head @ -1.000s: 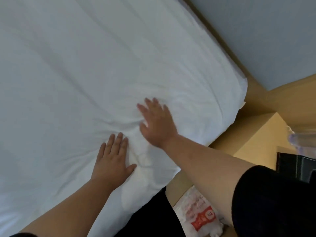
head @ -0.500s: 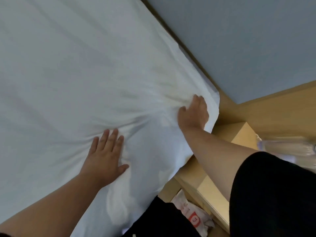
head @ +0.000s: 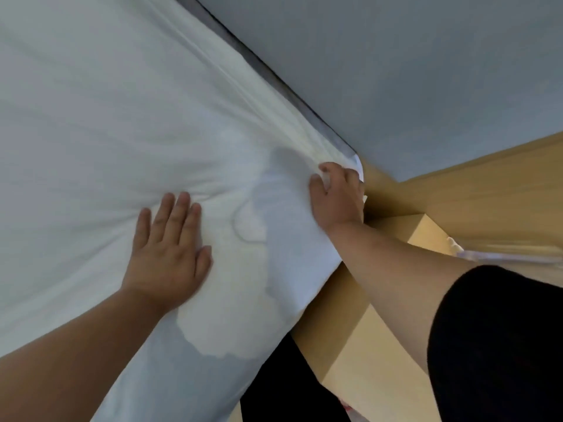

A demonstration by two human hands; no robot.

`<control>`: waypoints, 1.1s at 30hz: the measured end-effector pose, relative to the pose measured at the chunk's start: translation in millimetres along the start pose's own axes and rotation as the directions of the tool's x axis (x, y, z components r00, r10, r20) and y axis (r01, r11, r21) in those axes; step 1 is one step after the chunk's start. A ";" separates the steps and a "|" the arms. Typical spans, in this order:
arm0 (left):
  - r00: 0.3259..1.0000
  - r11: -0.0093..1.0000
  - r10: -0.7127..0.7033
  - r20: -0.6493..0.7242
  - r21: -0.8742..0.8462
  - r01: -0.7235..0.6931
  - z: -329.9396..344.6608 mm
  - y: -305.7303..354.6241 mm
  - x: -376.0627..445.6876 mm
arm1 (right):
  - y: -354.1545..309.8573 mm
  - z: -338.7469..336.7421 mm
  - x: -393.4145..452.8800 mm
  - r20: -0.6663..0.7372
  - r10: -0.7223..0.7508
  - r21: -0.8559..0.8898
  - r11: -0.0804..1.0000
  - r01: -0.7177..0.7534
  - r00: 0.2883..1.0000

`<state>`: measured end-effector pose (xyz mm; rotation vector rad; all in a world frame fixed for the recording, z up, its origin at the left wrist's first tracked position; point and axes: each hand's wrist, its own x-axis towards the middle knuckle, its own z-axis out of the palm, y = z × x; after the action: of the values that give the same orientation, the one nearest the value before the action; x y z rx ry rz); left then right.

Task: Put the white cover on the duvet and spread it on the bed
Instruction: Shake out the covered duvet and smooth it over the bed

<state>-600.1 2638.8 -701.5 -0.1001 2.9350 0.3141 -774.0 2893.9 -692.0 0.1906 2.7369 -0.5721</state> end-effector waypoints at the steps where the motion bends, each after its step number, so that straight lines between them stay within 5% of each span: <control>1: 1.000 1.000 0.025 -0.015 -0.008 -0.025 -1.2 10.6 13.5 | 6.2 -3.0 -2.0 -0.013 0.016 0.031 0.999 -0.015 1.000; 4: 0.986 0.987 0.157 -0.053 -0.011 -0.158 -14.9 33.8 57.3 | 27.8 -13.8 -15.0 -0.051 0.091 0.196 0.977 -0.080 0.995; 7: 0.955 0.959 0.284 -0.088 0.038 -0.282 -41.5 42.8 111.4 | 49.4 -26.0 -27.4 0.299 0.174 0.441 0.847 -0.297 0.938; 9: 0.937 0.935 0.342 0.068 0.079 -0.347 -67.5 47.9 153.3 | 63.4 -29.5 -30.1 0.442 0.060 0.454 0.846 -0.281 0.895; 11: 0.887 0.905 0.286 0.363 0.201 -0.374 -91.4 57.1 196.0 | 77.7 -26.4 -30.9 0.519 -0.017 0.391 0.894 -0.219 0.855; 14: 0.780 0.793 0.104 0.618 0.421 -0.440 -113.7 77.6 243.6 | 93.4 -20.0 -27.6 0.622 -0.008 0.159 0.980 -0.117 0.783; 20: 0.568 0.832 -0.049 0.821 0.349 -0.432 -121.3 77.6 263.3 | 95.6 -35.6 -6.1 0.750 -0.047 0.086 0.996 -0.026 0.660; 28: 0.682 0.793 -0.014 0.731 0.424 -0.438 -137.8 73.6 258.0 | 97.1 -36.4 -10.9 0.634 -0.182 0.242 0.970 0.031 0.752; 33: 0.773 0.791 0.009 0.635 0.469 -0.394 -161.2 79.2 250.4 | 91.3 -61.5 2.0 0.502 -0.139 0.246 0.969 0.014 0.853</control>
<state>-881.2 2669.6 -579.0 0.3647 2.2504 -0.4668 -776.2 3002.4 -673.0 -0.0216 2.1562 -0.8338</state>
